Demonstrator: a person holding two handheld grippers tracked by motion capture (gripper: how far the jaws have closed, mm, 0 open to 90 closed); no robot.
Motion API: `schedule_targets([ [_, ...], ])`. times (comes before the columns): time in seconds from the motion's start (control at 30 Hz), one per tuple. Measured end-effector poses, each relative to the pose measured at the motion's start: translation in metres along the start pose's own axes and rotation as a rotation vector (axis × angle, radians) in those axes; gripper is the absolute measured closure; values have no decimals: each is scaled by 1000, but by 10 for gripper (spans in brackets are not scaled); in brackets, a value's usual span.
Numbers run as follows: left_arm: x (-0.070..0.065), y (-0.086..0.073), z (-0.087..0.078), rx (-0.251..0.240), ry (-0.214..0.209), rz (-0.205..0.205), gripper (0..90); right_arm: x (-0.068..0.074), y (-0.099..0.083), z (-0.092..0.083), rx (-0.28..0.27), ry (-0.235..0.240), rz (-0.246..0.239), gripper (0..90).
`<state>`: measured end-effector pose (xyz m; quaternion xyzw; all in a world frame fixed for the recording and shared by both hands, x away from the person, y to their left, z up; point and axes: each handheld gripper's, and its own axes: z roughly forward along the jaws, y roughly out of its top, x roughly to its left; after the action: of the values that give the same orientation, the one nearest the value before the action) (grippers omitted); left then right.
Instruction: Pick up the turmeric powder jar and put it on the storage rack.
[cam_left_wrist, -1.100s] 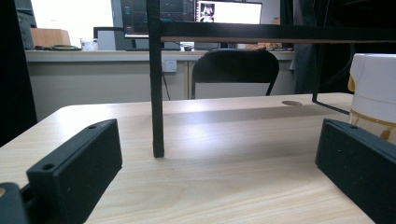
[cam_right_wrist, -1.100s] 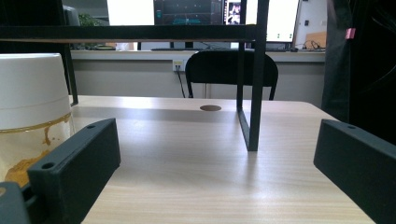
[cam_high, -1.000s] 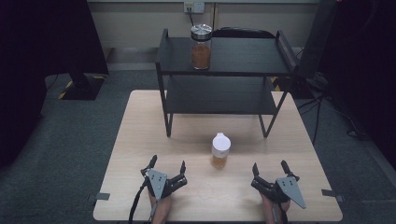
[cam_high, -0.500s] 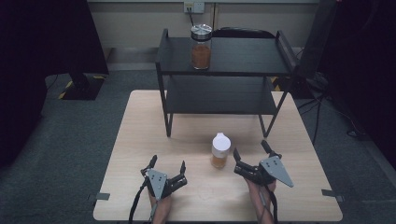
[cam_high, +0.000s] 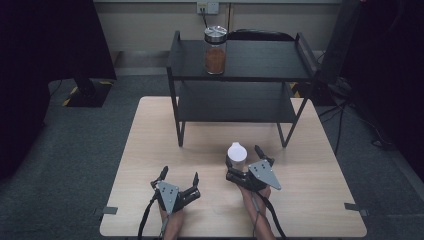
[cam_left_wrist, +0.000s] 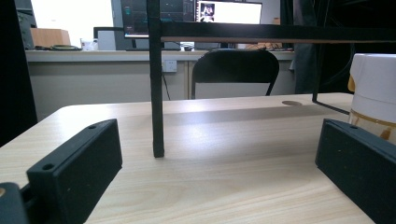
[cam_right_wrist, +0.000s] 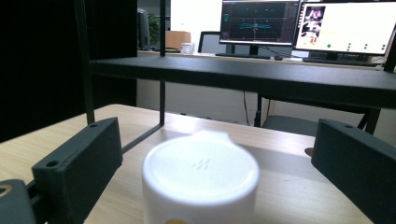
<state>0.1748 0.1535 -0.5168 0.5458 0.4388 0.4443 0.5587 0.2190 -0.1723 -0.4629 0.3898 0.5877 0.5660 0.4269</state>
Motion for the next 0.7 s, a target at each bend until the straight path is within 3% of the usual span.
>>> schedule_targets([
  [0.17,0,0,0,0,0,0,0,6,-11,4,18,-10,21,43],
  [0.37,0,0,0,0,0,0,0,12,-15,7,41,-19,11,102],
  [0.7,0,0,0,0,0,0,0,15,-22,10,72,-24,43,172],
])
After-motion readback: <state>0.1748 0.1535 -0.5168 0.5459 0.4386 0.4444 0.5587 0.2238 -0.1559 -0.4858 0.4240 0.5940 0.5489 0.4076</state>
